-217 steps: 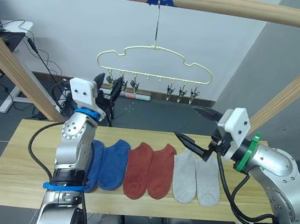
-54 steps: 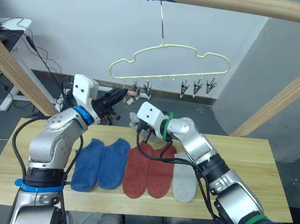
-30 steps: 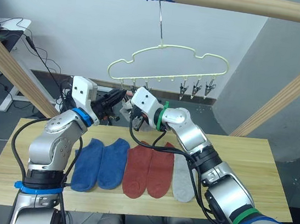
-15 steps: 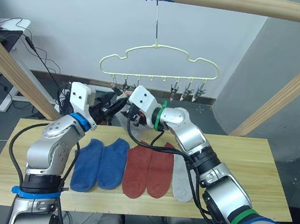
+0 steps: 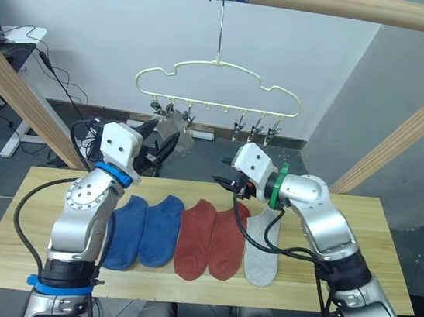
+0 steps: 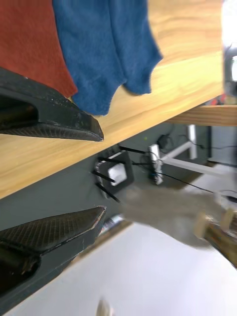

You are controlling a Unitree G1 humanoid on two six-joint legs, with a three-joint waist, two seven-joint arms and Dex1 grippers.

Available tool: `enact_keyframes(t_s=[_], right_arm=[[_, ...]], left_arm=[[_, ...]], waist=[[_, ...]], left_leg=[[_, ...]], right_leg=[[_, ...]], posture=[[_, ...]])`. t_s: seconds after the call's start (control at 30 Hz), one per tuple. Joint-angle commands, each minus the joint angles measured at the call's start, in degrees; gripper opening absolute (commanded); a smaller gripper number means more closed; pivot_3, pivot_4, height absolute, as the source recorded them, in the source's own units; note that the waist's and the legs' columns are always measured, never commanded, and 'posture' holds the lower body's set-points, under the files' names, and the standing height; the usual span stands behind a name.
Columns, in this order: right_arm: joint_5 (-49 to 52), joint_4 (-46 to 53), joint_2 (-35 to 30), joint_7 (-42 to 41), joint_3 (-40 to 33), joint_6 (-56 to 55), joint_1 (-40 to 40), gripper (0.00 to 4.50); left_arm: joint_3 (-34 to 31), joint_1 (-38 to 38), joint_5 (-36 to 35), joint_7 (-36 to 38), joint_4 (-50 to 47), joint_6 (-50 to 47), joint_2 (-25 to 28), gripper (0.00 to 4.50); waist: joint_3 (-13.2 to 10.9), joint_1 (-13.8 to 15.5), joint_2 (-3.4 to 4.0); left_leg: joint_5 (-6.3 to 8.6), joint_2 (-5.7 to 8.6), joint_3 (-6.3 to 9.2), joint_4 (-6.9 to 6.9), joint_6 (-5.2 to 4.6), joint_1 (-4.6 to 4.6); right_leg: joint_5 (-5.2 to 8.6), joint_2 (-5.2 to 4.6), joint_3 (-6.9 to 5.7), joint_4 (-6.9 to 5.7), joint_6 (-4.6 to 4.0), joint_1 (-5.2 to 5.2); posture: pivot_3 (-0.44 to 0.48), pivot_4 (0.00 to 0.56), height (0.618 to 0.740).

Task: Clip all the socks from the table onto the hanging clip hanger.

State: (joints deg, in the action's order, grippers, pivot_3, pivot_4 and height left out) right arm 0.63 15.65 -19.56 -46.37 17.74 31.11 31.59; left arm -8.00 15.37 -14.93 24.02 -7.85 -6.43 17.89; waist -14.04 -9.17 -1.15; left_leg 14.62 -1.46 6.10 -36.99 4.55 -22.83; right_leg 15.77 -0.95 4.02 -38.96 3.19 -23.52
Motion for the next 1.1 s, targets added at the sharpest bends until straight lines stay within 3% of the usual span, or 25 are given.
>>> enact_keyframes(t_s=[0.03,0.33,0.47,1.1], right_arm=[[5.2,10.3,-2.1,-1.0,-4.0,4.7,-1.7,2.17],[10.6,17.4,-5.6,1.7,-7.8,11.6,-3.8,2.17],[11.7,17.7,-6.4,3.1,-8.7,12.5,-3.9,2.21],[15.5,17.9,-9.7,5.7,-8.7,12.8,-4.0,2.21]], left_arm=[[1.0,1.2,2.7,-3.2,-0.3,4.1,-2.1,2.89],[2.1,3.6,4.1,-5.7,4.4,7.2,-5.6,2.89],[2.0,5.2,4.6,-6.6,7.2,8.5,-6.5,2.05],[2.5,7.2,6.0,-9.7,12.1,11.1,-7.5,2.05]], waist=[[0.0,-0.2,0.0],[0.0,-0.4,-0.01],[0.0,-0.4,-0.01],[0.0,-0.5,-0.02]], left_leg=[[0.0,0.01,-0.01,-0.01,0.0,-0.01],[-0.01,0.03,-0.04,-0.03,-0.02,0.01],[-0.01,0.03,-0.03,-0.03,-0.02,0.0],[-0.01,0.04,-0.04,-0.02,-0.02,-0.01]], right_leg=[[0.0,0.0,0.01,0.0,0.0,0.01],[0.0,0.01,0.04,0.01,0.0,0.04],[0.0,0.01,0.03,0.03,0.0,0.04],[0.01,0.02,0.03,0.06,0.01,0.04]], posture=[[-0.238,0.235,0.73],[-0.251,0.239,0.73],[-0.266,0.24,0.73],[-0.277,0.238,0.73]])
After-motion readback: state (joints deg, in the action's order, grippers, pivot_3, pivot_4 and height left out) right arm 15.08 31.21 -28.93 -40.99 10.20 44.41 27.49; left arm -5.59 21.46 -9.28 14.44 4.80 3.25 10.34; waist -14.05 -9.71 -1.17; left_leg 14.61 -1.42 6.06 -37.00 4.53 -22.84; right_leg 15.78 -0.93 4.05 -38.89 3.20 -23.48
